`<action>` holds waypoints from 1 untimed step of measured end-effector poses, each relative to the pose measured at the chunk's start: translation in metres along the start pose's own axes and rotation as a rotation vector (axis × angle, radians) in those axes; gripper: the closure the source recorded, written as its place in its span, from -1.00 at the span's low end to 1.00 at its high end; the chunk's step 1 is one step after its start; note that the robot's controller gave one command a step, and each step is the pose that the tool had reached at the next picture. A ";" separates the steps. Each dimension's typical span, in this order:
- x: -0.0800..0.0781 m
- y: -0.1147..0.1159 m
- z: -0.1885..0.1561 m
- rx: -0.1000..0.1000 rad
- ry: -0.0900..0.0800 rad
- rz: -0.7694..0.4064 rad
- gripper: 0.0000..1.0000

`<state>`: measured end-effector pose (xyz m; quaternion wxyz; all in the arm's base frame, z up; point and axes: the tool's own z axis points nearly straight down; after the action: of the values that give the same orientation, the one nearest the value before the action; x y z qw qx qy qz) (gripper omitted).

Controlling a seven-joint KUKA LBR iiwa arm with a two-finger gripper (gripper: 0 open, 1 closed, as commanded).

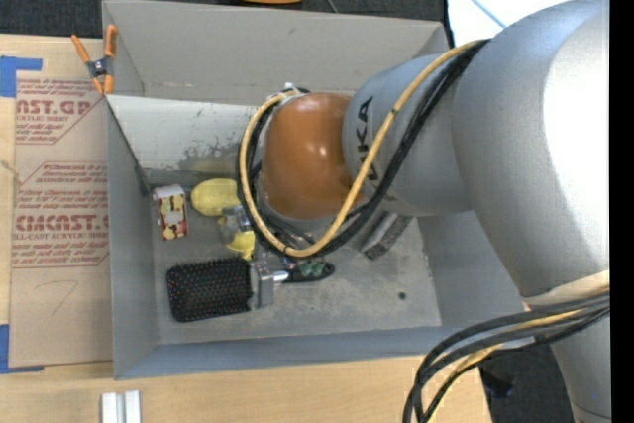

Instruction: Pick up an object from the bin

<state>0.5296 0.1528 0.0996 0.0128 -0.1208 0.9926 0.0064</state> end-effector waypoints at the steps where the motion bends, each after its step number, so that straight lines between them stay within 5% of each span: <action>1: 0.022 0.032 -0.010 0.000 -0.001 -0.147 -1.00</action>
Offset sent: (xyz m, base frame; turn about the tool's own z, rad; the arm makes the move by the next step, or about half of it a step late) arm -0.0354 -0.0146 -0.0296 0.0854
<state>0.5006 0.1785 0.1094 0.0140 -0.1934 0.9810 0.0053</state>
